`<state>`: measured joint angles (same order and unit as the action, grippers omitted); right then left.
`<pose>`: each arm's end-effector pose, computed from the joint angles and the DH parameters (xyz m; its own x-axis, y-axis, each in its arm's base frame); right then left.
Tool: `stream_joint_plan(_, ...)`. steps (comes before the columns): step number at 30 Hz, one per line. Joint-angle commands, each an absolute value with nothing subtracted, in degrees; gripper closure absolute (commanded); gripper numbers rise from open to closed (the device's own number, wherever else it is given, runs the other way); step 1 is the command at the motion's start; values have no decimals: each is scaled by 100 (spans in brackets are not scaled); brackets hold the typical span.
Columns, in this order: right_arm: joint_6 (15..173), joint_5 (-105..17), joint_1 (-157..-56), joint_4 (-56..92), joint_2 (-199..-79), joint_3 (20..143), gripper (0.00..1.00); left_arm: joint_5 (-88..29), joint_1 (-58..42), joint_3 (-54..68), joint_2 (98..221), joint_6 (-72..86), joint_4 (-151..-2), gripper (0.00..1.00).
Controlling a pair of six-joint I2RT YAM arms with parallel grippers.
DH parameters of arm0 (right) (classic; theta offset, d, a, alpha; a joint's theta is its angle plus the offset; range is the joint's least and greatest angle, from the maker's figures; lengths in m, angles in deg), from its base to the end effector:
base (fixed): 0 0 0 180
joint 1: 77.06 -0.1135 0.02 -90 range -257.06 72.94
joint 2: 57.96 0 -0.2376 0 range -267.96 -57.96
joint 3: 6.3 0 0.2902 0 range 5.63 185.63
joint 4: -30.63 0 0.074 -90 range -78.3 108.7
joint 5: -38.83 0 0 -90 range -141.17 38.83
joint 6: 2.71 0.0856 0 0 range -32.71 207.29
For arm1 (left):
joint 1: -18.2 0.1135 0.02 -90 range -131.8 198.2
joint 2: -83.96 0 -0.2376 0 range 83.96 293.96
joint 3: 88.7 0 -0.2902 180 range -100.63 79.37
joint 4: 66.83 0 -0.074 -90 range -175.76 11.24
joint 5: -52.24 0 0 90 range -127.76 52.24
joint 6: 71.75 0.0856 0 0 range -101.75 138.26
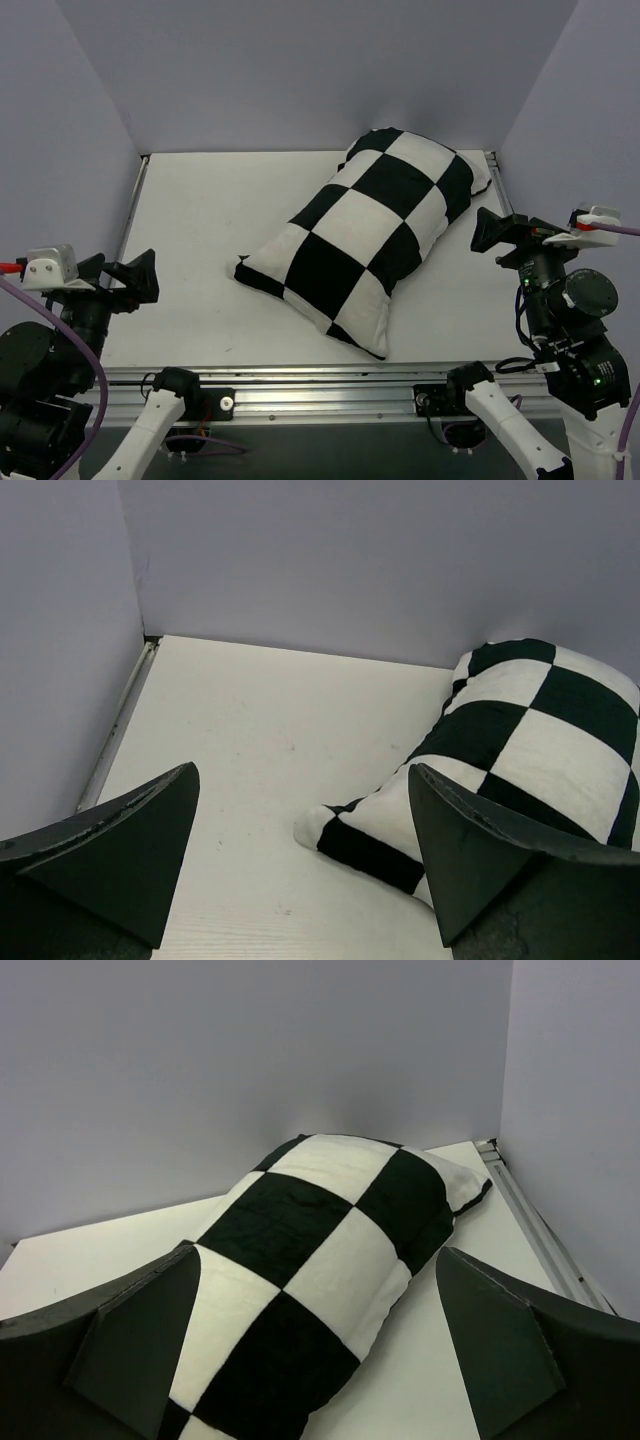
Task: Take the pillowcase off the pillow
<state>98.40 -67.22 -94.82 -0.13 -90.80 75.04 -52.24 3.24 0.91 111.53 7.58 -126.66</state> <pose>0.1610 0.0267 0.5073 0.2766 0.2830 -0.9184 -0.0975 0.9590 0.2662 0.1008 -0.0048 0.4898 0.0479 -0.1984 -0.9790 0.0179 0.9801 -0.1977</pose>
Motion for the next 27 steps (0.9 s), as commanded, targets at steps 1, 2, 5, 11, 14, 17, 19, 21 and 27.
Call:
stream_joint_plan(1,9959,-6672,-9508,261,-9127,7419,0,-5042,299,211,11340,683,-12578,6)
stream_joint_plan(2,9985,-6620,-9516,296,-9144,7349,0,-5042,299,237,11358,674,-12569,6)
stream_joint_plan(5,10212,-6628,-9516,419,-9284,7226,0,-4893,299,395,11489,683,-12499,6)
stream_joint_plan(11,10916,-6672,-9516,201,-10012,6997,0,-4077,299,624,12323,578,-12244,6)
stream_joint_plan(14,11303,-6655,-9508,104,-10565,6857,0,-3400,299,677,13087,420,-11885,6)
stream_joint_plan(17,11663,-6655,-9464,190,-11181,6734,0,-2671,299,625,13966,174,-11288,6)
stream_joint_plan(19,11936,-6393,-9306,340,-11455,6602,0,-2275,299,563,14652,-10,-10655,6)
stream_joint_plan(21,12164,-6103,-9113,682,-11841,6497,0,-1932,291,493,15379,-213,-9946,6)
stream_joint_plan(27,12596,-4731,-8488,1614,-12966,6214,1,-1027,133,-157,17391,-925,-8529,6)
